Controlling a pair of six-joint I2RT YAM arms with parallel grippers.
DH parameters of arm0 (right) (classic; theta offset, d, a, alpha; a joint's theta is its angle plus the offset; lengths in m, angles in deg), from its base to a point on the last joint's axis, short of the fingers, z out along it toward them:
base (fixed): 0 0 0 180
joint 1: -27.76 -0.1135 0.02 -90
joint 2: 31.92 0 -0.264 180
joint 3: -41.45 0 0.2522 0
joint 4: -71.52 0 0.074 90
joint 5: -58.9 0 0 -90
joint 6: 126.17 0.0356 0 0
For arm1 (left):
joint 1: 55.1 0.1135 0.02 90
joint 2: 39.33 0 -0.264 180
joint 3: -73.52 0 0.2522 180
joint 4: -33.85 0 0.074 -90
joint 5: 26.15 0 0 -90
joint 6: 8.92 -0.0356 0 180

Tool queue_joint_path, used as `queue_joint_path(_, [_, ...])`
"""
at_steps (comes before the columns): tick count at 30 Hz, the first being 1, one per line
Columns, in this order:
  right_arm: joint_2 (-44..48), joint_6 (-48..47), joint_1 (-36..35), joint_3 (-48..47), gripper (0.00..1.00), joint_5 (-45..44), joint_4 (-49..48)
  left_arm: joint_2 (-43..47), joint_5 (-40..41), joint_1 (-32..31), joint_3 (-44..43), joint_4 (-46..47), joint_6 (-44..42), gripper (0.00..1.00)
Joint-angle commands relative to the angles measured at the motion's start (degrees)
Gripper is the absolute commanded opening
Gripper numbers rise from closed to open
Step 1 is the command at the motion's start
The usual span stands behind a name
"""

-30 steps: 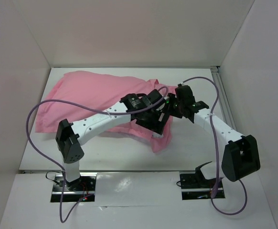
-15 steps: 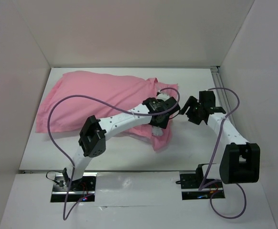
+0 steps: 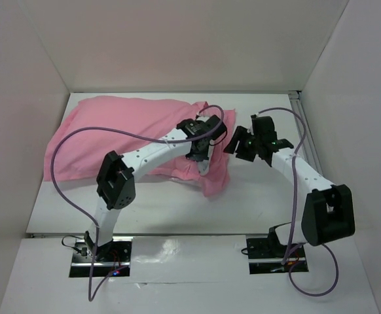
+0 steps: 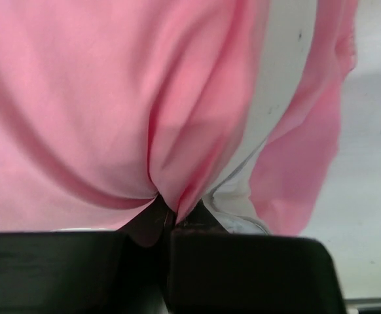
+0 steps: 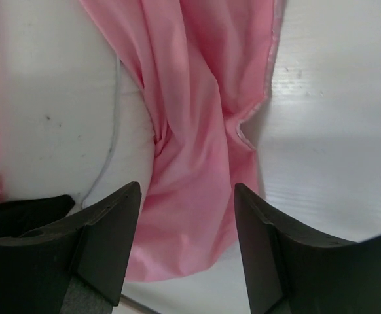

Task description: Put the pillow into the pillowcase

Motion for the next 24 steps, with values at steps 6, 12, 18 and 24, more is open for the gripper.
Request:
queue_joint_path(6, [-9.55, 2.37, -4.27, -8.06, 0.68, -0.74, -11.75, 5.45, -6.13, 3.13, 0.41, 0.6, -3.44, 0.0])
queue_joint_path(12, [-15.62, 5.36, -4.8, -11.05, 0.68, -0.74, -15.54, 6.5, -6.92, 3.66, -0.11, 1.13, -3.98, 0.0])
queue_joint_path(18, [-22.29, 4.84, -7.34, -17.12, 0.63, -5.46, -12.65, 7.03, -7.45, 3.66, -0.12, 1.13, -3.98, 0.0])
queue_joint_path(24, [-26.87, 5.36, -8.66, -20.55, 0.47, -13.3, -7.81, 7.56, -7.97, 3.66, -0.12, 1.13, -3.98, 0.0])
